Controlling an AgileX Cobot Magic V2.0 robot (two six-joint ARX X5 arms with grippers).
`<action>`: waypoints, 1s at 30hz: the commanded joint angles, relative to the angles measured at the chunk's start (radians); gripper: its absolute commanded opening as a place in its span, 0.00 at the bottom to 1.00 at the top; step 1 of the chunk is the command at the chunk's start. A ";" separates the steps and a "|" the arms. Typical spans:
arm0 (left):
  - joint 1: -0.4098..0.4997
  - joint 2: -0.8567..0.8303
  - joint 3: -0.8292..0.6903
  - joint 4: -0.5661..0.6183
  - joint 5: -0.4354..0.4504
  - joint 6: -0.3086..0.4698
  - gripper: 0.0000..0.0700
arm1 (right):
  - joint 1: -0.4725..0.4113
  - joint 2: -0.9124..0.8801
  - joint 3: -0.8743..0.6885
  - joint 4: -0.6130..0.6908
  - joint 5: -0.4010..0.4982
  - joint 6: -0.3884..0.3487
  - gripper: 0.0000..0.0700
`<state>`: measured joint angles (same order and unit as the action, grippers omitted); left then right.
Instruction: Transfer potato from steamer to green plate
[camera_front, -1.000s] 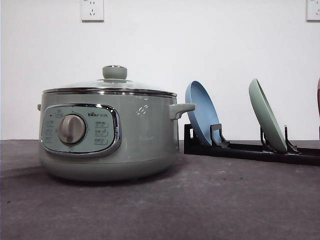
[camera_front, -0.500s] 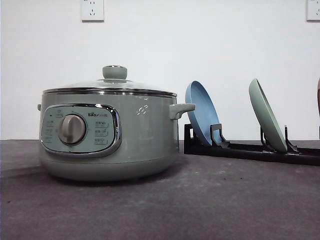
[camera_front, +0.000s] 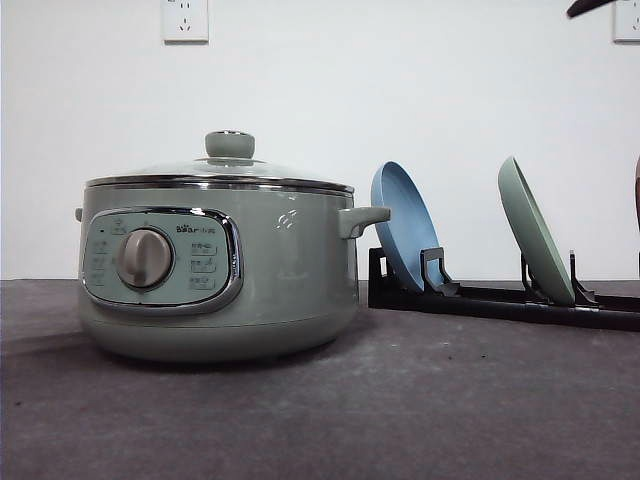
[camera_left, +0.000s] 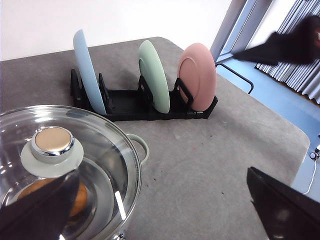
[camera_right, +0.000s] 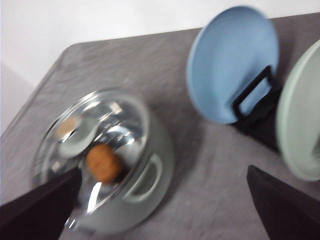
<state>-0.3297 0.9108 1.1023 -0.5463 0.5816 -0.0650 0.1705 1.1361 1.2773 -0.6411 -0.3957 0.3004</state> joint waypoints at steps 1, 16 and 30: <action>-0.004 0.005 0.024 -0.003 0.006 0.008 1.00 | -0.016 0.075 0.059 0.004 0.003 -0.003 0.97; -0.005 0.005 0.024 -0.041 0.006 -0.003 1.00 | -0.126 0.522 0.294 0.090 -0.023 -0.001 0.97; -0.005 0.005 0.024 -0.044 0.006 -0.012 1.00 | -0.127 0.637 0.294 0.179 0.039 0.025 0.70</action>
<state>-0.3298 0.9108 1.1027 -0.5965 0.5816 -0.0697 0.0429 1.7504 1.5440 -0.4739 -0.3614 0.3162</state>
